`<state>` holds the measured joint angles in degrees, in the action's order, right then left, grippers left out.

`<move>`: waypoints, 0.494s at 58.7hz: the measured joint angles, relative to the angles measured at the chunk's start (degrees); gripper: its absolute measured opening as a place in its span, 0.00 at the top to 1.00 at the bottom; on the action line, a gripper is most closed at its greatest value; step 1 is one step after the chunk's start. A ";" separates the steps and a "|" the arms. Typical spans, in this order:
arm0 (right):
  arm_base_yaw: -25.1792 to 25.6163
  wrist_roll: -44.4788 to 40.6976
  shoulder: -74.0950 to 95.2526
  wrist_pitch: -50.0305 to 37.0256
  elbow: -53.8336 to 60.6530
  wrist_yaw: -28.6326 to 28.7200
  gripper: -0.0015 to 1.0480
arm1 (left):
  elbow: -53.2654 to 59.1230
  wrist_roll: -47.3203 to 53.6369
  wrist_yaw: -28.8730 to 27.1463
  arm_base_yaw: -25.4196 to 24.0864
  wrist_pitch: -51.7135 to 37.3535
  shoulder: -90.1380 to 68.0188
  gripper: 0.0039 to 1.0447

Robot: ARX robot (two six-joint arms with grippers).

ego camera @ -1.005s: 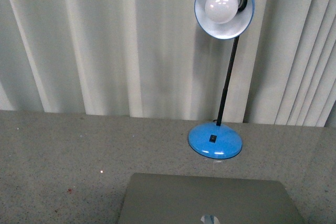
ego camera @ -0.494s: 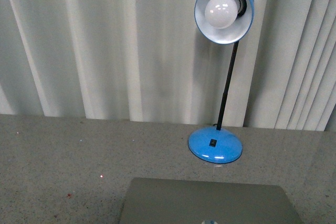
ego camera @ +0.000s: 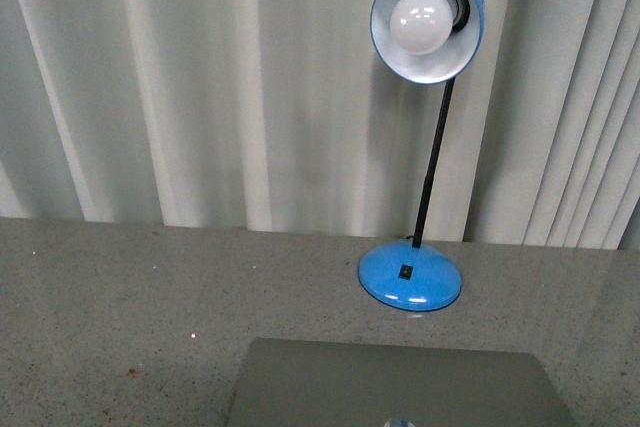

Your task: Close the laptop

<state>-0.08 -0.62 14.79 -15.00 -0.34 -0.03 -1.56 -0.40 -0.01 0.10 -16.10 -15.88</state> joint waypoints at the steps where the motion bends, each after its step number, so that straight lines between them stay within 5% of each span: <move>1: 0.00 0.00 -0.17 0.20 0.00 0.00 0.97 | 0.00 0.00 0.00 0.00 0.42 0.39 0.97; 20: -0.02 0.00 -7.67 8.59 -0.04 0.00 0.97 | 0.00 0.00 0.02 0.00 5.81 5.77 0.97; 29: 0.00 0.00 -14.49 14.91 -0.02 0.11 0.97 | -0.02 0.02 0.04 0.02 15.76 15.65 0.97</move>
<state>-0.08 -0.62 0.30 -0.10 -0.36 0.08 -1.58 -0.38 0.03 0.12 -0.34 -0.23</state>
